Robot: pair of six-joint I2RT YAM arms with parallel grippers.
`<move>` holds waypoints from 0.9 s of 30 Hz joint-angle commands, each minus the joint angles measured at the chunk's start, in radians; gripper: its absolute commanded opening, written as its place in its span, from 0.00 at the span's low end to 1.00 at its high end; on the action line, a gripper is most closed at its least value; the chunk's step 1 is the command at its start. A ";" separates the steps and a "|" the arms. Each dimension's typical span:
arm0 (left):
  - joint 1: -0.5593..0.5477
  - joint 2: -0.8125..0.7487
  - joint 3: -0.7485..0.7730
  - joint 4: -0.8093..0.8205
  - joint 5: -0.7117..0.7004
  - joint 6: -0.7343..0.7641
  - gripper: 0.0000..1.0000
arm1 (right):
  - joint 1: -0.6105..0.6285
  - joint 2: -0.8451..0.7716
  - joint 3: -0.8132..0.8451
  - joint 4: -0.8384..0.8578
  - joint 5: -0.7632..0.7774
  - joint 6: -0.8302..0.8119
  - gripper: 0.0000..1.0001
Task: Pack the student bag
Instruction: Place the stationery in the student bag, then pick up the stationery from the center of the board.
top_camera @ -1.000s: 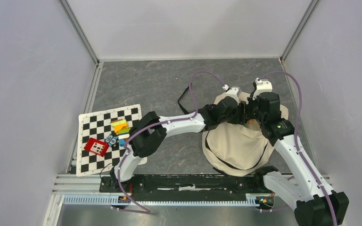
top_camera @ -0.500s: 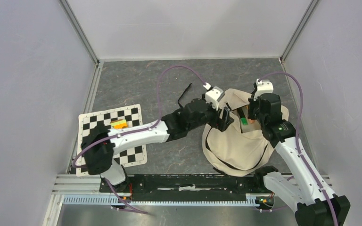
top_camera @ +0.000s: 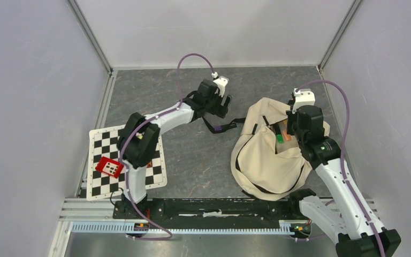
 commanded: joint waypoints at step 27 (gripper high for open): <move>-0.014 0.177 0.118 -0.244 0.189 0.292 0.89 | 0.001 -0.026 0.058 0.082 -0.006 0.002 0.00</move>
